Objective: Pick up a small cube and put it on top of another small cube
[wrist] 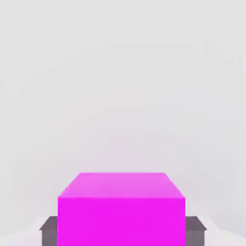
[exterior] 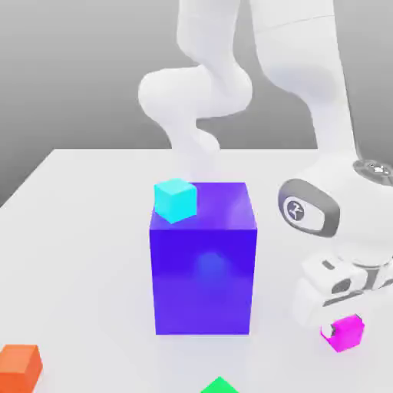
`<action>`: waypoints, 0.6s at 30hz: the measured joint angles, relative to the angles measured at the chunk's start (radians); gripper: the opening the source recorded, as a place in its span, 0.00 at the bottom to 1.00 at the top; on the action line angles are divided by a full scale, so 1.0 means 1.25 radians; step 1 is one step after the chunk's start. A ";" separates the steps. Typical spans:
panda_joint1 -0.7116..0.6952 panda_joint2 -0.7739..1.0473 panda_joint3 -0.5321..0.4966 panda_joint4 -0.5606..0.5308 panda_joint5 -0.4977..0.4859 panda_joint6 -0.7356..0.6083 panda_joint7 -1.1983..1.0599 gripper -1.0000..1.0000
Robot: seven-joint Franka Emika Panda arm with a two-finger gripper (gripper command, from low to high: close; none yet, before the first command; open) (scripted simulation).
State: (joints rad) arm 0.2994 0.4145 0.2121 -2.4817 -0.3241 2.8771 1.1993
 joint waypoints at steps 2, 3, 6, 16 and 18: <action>0.003 0.003 -0.003 0.001 -0.001 0.002 0.001 0.00; -0.008 -0.015 0.011 -0.004 0.012 -0.012 -0.009 0.00; -0.046 -0.094 0.061 -0.023 0.070 -0.071 -0.053 0.00; -0.262 -0.116 -0.066 0.151 0.210 -0.254 -0.131 0.00; -0.273 -0.070 -0.083 0.168 0.208 -0.225 -0.128 0.00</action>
State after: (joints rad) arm -0.0415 0.3265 0.1080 -2.2721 -0.0642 2.5964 1.0396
